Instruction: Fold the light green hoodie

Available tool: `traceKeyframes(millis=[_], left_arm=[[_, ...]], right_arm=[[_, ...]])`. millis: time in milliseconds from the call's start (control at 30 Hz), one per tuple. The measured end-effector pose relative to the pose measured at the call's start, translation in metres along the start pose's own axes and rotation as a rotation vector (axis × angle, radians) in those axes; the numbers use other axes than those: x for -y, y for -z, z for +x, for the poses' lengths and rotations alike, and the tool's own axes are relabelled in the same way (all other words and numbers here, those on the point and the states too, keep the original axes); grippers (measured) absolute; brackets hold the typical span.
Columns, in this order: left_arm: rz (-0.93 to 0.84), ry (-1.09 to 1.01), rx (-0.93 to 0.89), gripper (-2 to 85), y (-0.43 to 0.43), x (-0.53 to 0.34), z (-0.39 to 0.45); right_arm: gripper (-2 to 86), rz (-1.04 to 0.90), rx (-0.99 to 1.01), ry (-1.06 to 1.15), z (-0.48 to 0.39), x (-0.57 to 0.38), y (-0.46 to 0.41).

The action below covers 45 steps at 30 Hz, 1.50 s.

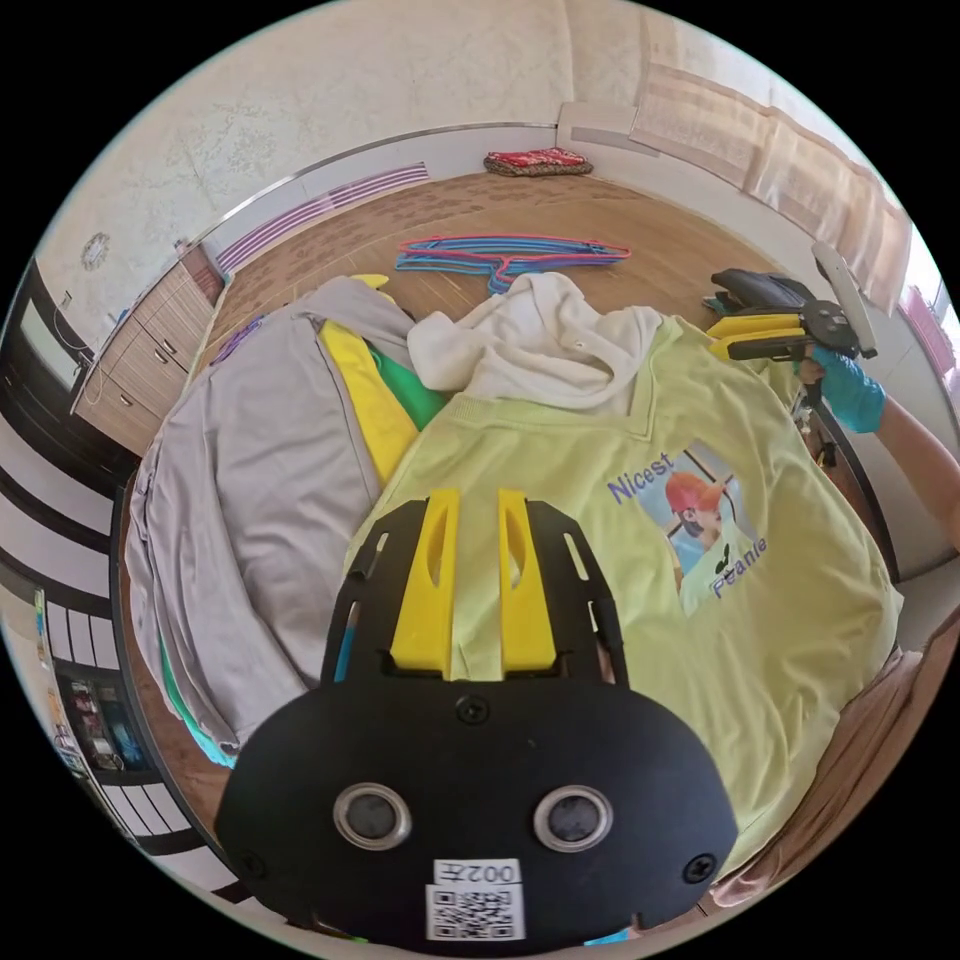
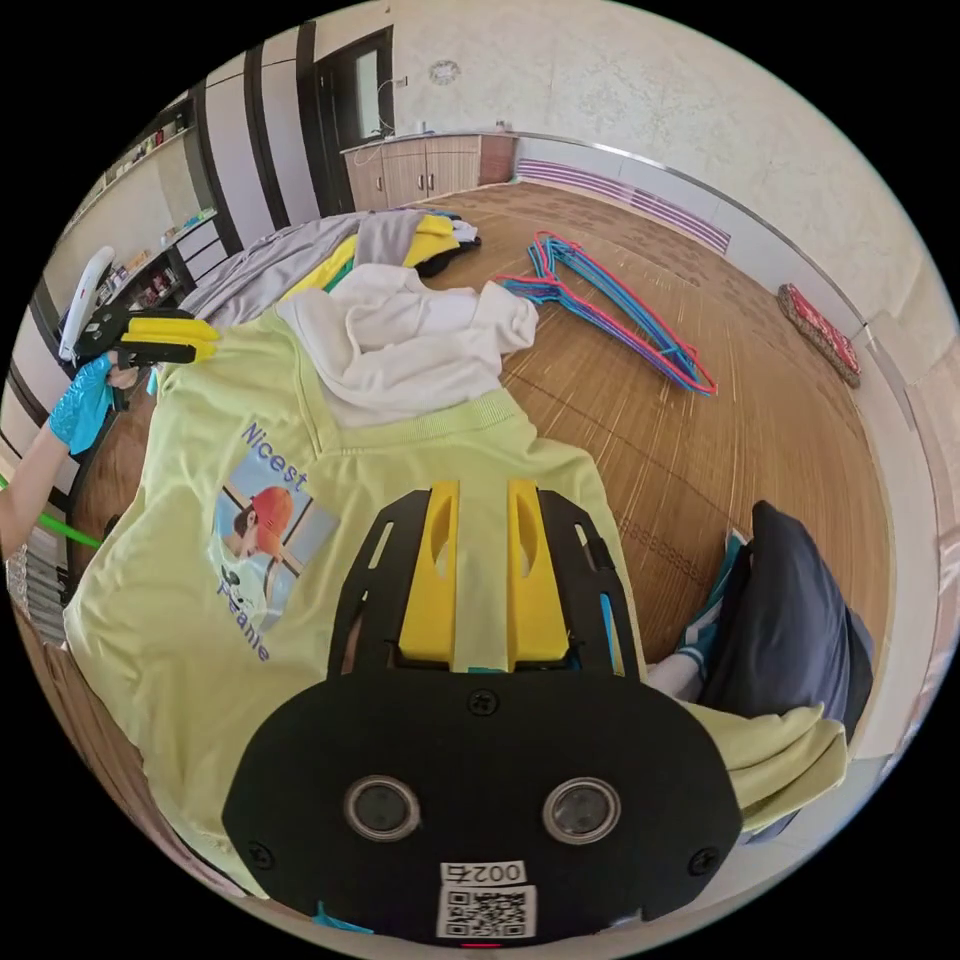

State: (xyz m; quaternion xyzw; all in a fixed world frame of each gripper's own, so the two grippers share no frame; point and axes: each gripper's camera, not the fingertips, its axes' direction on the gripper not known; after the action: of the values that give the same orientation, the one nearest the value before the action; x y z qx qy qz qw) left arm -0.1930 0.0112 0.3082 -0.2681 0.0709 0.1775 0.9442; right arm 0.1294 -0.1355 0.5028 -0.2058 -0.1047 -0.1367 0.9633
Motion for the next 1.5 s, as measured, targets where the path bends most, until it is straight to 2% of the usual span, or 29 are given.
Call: traceKeyframes(millis=[200, 400, 533, 667, 767, 867, 933, 1167, 1300, 1500], left_arm=[[-0.094, 0.084, 0.066, 2.2, -0.029, -0.015, -0.013], [-0.128, 0.030, 0.219, -0.5, -0.046, -0.022, -0.009], [-0.155, 0.056, 0.217, -0.8, -0.053, -0.029, -0.014], [-0.137, 0.127, 0.141, -0.9, -0.046, -0.047, -0.027], [-0.110, 0.178, 0.120, -0.9, -0.029, -0.068, -0.032], [-0.091, 0.133, 0.133, -0.7, -0.005, -0.094, -0.028], [-0.068, 0.099, 0.122, -0.5, 0.012, -0.113, -0.023], [0.046, -0.021, -0.027, 0.2, 0.077, -0.205, 0.010], [0.061, -0.141, -0.130, 0.7, 0.102, -0.265, 0.037], [0.028, -0.303, -0.250, 2.5, 0.126, -0.357, 0.067]], right_arm=[[6.8, -0.088, -0.064, -0.082, -0.002, -0.012, -0.028], [4.5, -0.055, -0.096, -0.114, -0.010, -0.022, -0.038], [4.1, -0.040, -0.059, -0.127, -0.010, -0.033, -0.038], [4.5, -0.062, -0.042, -0.154, -0.017, -0.048, -0.032], [4.9, -0.091, -0.110, -0.106, -0.032, -0.064, -0.017], [5.5, -0.075, -0.093, -0.004, -0.052, -0.089, 0.007], [5.5, -0.043, -0.060, 0.040, -0.066, -0.107, 0.027], [5.6, 0.102, 0.264, 0.220, -0.145, -0.181, 0.102], [5.8, 0.122, 0.470, 0.353, -0.206, -0.220, 0.132], [6.3, 0.085, 0.626, 0.577, -0.301, -0.275, 0.158]])
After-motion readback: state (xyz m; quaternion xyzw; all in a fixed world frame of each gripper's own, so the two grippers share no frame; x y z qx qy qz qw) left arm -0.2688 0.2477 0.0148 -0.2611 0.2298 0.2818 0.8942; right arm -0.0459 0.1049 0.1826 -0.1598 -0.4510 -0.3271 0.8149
